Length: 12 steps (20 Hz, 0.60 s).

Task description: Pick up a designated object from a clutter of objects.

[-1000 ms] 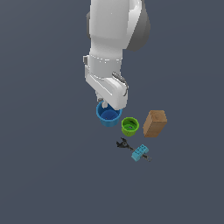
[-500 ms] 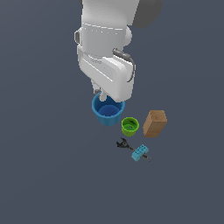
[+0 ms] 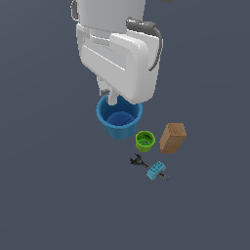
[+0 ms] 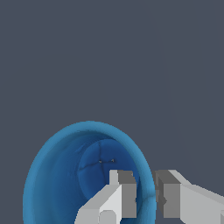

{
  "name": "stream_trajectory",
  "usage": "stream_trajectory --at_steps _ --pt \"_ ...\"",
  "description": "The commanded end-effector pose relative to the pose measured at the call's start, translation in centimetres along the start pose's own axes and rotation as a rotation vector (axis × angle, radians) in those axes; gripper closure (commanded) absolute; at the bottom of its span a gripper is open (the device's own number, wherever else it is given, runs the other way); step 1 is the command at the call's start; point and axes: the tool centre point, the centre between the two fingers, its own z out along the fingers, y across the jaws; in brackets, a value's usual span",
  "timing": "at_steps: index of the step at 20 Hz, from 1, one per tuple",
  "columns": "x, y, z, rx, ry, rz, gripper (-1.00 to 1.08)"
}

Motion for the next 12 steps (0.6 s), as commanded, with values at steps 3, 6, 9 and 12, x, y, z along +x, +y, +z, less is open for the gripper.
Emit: stream_trajectory --at_steps 3,6,9,12 --pt "0.8 -0.8 -1.4 0.002 0.003 0.001 1.08" --pt "1.1 -1.1 -1.8 0.001 0.003 0.001 1.08" --pt "1.3 -1.3 -2.1 0.001 0.003 0.001 1.08" --pt "1.4 -1.4 -2.2 0.001 0.003 0.001 1.08"
